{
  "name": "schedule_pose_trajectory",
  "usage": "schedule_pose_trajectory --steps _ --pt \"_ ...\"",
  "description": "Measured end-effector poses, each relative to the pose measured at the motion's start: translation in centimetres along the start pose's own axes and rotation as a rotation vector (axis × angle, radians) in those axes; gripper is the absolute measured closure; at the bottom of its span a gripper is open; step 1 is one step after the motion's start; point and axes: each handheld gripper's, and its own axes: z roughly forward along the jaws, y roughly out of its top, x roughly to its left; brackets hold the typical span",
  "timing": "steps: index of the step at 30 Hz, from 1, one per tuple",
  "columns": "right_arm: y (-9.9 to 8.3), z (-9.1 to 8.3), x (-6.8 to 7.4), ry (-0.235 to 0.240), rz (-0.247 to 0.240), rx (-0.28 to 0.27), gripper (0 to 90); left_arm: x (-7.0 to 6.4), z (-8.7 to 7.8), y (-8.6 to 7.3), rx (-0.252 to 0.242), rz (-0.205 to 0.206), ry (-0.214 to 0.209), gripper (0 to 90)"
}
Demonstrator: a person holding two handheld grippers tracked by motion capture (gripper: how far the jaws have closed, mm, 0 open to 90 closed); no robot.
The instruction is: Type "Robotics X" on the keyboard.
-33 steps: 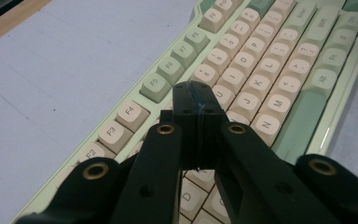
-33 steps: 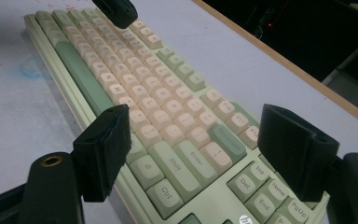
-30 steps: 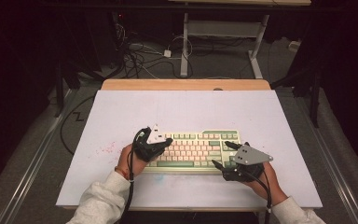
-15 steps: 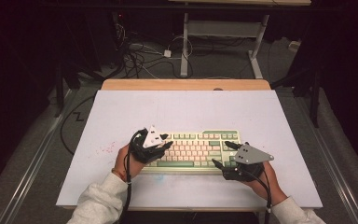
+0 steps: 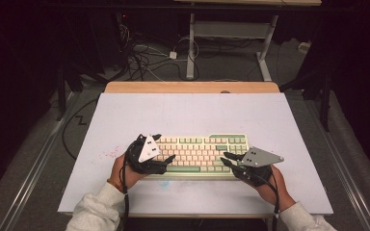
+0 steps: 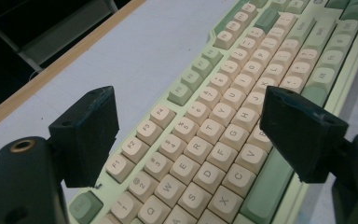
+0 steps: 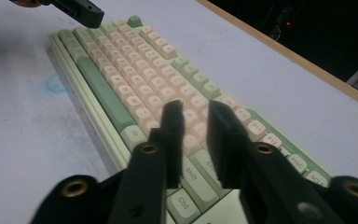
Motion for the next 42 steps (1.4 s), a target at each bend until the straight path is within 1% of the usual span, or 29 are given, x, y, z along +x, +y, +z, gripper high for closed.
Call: schedule_pose_trajectory --steps 2,4,5,6,7,10,12,16,17,23,25,27,28,31,32,34,38,39,40,42 --pt "0.1 0.1 0.0 0.016 -0.005 0.007 90.0 0.0 -0.4 -0.4 0.009 0.008 0.008 18.6" --pt "0.3 0.3 0.0 0.016 -0.015 0.020 90.0 0.1 -0.8 -0.8 0.008 0.005 0.007 18.6" --pt "0.4 0.3 0.0 0.025 -0.012 0.019 90.0 0.1 -1.0 -1.1 0.009 0.001 0.011 18.6" --pt "0.5 0.4 0.0 0.026 -0.014 0.022 90.0 0.2 -1.2 -1.3 0.013 0.000 0.019 18.6" --pt "0.6 0.5 0.0 0.024 -0.015 0.026 90.0 0.2 -1.5 -1.5 0.017 -0.008 0.020 18.6" --pt "1.0 0.7 0.0 0.026 -0.019 0.031 90.0 0.2 -2.1 -2.3 0.020 -0.011 0.029 18.6" --pt "1.2 1.0 -0.1 0.028 -0.016 0.035 90.0 0.2 -2.4 -2.7 0.020 -0.015 0.037 18.6" --pt "1.5 1.8 0.2 0.039 -0.022 0.050 90.0 0.1 -2.9 -3.5 0.029 -0.023 0.039 18.6" --pt "1.6 2.0 0.2 0.043 -0.028 0.055 90.0 0.0 -3.0 -3.6 0.030 -0.028 0.034 18.6" --pt "2.2 3.9 0.6 0.058 -0.041 0.083 90.0 -0.3 -3.4 -4.3 0.039 -0.030 0.038 18.6" --pt "2.4 4.7 0.7 0.065 -0.038 0.100 90.0 -0.4 -3.6 -4.4 0.038 -0.034 0.035 18.6" --pt "2.6 5.5 0.8 0.073 -0.045 0.114 90.0 -0.4 -3.8 -4.6 0.038 -0.033 0.037 18.6" --pt "2.7 5.8 0.9 0.077 -0.051 0.121 90.0 -0.4 -3.9 -4.7 0.036 -0.039 0.036 18.6" --pt "3.0 6.8 1.1 0.080 -0.053 0.139 90.0 -0.3 -4.2 -5.0 0.046 -0.044 0.043 18.6" --pt "3.2 7.1 1.1 0.082 -0.058 0.142 90.0 -0.3 -4.3 -5.1 0.042 -0.050 0.045 18.6" --pt "3.6 7.8 1.1 0.080 -0.052 0.155 90.0 -0.1 -4.6 -5.3 0.040 -0.059 0.046 18.6" --pt "4.2 9.2 1.3 0.082 -0.065 0.179 90.0 0.0 -5.0 -5.8 0.047 -0.070 0.051 18.6" --pt "4.3 9.5 1.5 0.079 -0.055 0.186 90.0 0.0 -5.1 -5.9 0.046 -0.071 0.047 18.6" --pt "4.3 9.7 1.5 0.083 -0.068 0.194 90.0 0.0 -5.2 -6.0 0.044 -0.074 0.047 18.6" --pt "4.4 10.2 1.6 0.075 -0.072 0.218 90.0 0.0 -5.4 -6.2 0.047 -0.077 0.044 18.6"
